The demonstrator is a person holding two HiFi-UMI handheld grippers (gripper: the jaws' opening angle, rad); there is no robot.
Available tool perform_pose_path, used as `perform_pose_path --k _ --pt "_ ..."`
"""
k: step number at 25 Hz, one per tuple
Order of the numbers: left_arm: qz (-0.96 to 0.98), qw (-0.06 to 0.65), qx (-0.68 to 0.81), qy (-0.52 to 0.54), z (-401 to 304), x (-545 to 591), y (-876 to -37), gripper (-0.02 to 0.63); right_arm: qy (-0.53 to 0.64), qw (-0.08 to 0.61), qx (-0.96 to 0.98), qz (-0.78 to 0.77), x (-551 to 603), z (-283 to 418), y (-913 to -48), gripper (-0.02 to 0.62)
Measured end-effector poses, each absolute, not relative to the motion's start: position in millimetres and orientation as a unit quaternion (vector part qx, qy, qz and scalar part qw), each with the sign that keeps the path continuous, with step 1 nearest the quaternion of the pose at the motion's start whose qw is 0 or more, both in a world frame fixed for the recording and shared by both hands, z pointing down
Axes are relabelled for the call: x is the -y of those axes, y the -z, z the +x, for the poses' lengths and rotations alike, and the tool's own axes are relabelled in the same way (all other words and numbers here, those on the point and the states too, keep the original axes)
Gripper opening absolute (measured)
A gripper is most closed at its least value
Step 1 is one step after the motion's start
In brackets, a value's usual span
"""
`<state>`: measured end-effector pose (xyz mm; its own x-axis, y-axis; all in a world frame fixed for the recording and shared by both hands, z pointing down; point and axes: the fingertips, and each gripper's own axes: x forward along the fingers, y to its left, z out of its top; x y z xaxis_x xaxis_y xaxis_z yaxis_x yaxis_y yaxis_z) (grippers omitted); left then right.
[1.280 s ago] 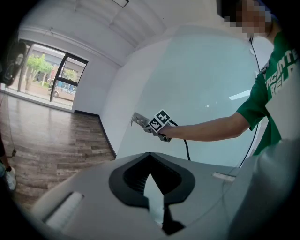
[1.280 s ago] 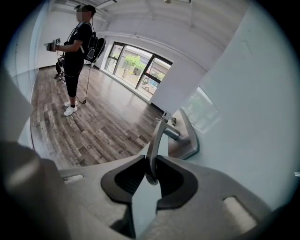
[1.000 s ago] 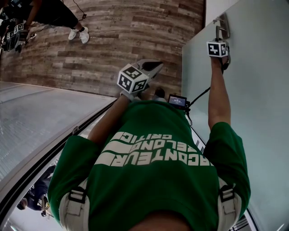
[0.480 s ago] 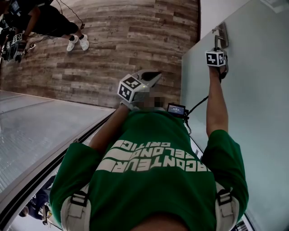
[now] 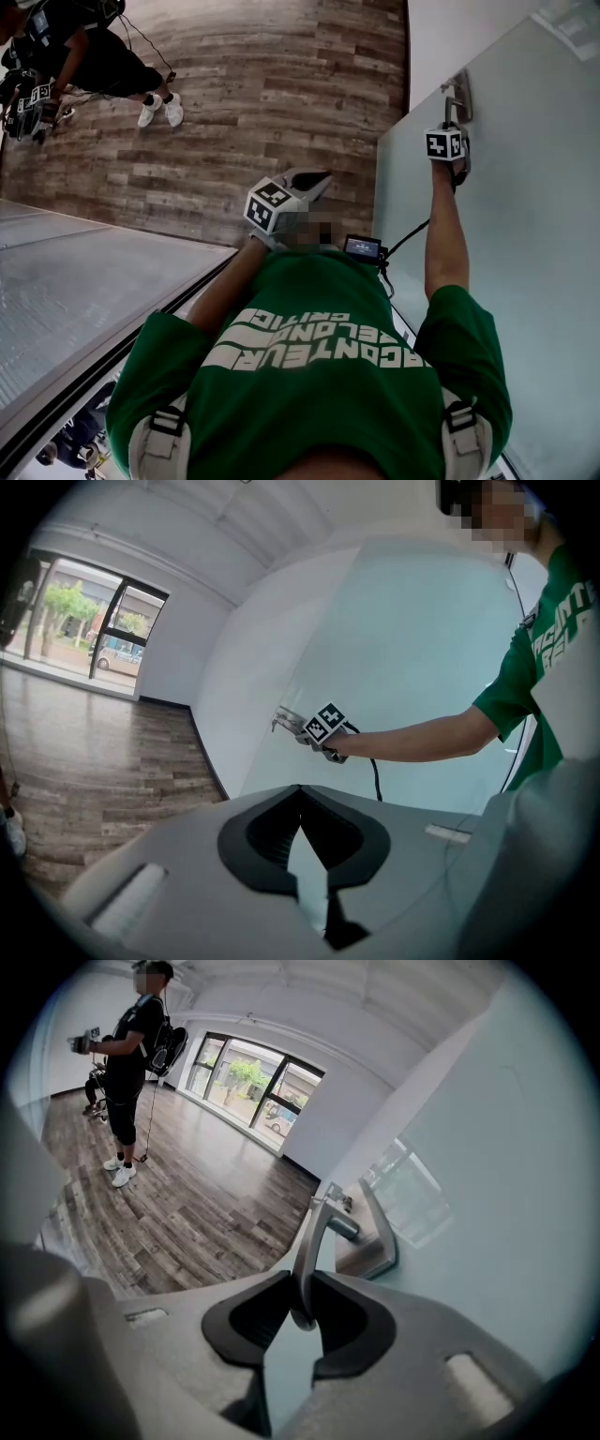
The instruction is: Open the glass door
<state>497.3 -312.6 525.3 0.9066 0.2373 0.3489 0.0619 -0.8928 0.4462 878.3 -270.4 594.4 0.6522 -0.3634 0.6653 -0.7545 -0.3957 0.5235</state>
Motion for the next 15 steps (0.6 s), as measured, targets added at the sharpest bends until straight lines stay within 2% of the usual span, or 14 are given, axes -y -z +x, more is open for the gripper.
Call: perform_pose_path --k 15 --pt "0.953 0.219 -0.07 -0.198 492 316 -528 0.017 -0.236 0.419 0.332 0.811 254 893 -594 0.059"
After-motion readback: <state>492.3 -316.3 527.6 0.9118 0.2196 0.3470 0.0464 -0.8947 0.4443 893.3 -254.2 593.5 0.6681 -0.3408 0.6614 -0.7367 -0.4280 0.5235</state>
